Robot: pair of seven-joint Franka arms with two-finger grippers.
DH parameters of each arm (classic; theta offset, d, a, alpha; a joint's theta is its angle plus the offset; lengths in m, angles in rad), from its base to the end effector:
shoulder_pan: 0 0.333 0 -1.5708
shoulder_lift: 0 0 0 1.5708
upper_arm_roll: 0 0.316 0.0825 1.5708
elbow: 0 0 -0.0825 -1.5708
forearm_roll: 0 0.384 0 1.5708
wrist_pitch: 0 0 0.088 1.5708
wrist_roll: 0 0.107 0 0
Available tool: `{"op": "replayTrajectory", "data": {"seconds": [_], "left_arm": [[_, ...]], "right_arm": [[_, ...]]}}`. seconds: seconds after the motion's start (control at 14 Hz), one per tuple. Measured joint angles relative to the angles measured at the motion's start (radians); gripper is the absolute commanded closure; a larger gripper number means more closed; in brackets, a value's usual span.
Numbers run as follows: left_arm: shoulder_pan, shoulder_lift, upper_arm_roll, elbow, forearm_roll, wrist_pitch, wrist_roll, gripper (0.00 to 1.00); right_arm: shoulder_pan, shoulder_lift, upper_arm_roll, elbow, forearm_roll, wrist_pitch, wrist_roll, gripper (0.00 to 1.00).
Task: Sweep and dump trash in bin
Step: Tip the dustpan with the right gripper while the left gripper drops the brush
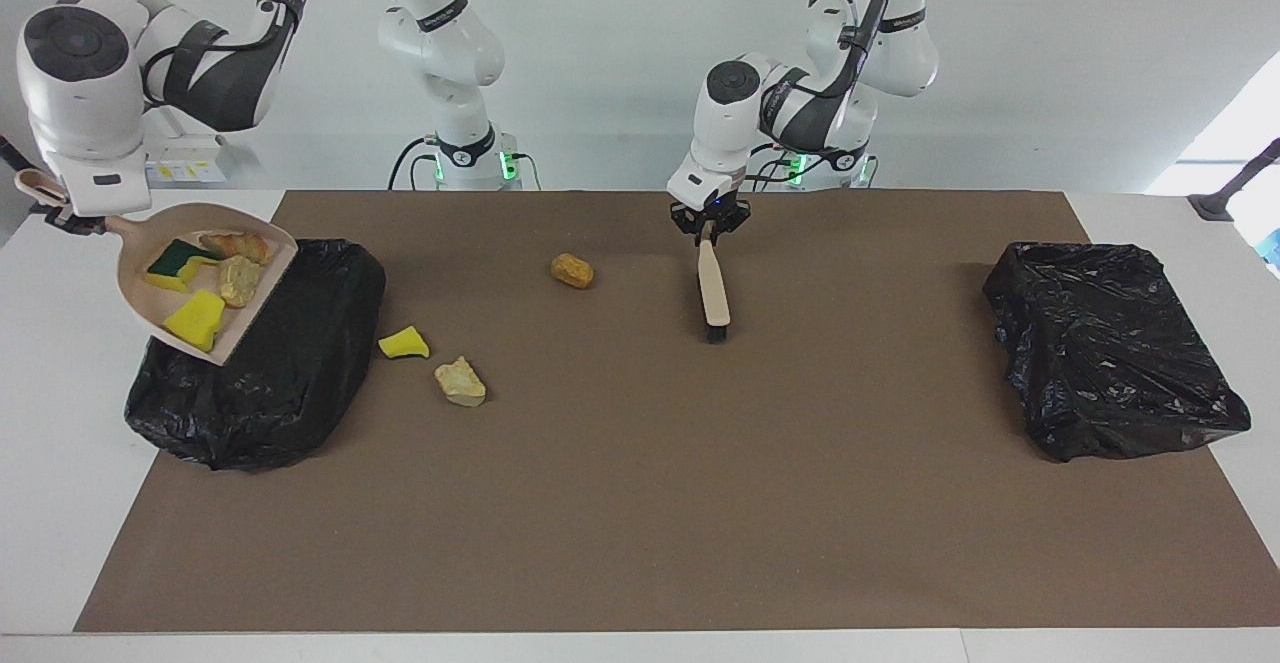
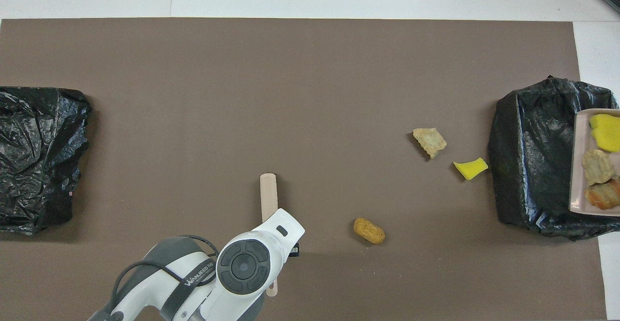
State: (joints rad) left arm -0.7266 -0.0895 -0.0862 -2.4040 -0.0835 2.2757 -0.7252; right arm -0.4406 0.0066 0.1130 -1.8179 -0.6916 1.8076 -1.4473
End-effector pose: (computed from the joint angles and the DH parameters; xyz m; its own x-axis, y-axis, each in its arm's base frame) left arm 0.3260 -0.3472 0.3454 0.9973 -0.0321 -0.0658 -0.0313 -0.9994 0.0134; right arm 0.5206 -0.2332 0.5420 0.2167 0.7536 -0.6206 0.9627 -0.2706 0.0076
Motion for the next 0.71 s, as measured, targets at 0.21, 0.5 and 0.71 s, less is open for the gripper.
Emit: {"op": "replayTrajectory", "data": {"seconds": [0.21,0.5,0.71], "left_arm": [[0.000,0.005,0.001,-0.001,0.000,0.008,0.039,0.00],[0.001,0.006,0.009,0.003,0.000,0.008,0.056,0.00],[0.039,0.006,0.016,0.036,0.000,0.000,0.056,0.00]], "right_arm": [[0.033,-0.023,0.001,-0.030,-0.043,-0.041,0.086,1.00],[0.076,-0.028,0.006,-0.038,-0.171,-0.059,0.096,1.00],[0.125,-0.031,0.009,-0.038,-0.233,-0.093,0.097,1.00]]}}
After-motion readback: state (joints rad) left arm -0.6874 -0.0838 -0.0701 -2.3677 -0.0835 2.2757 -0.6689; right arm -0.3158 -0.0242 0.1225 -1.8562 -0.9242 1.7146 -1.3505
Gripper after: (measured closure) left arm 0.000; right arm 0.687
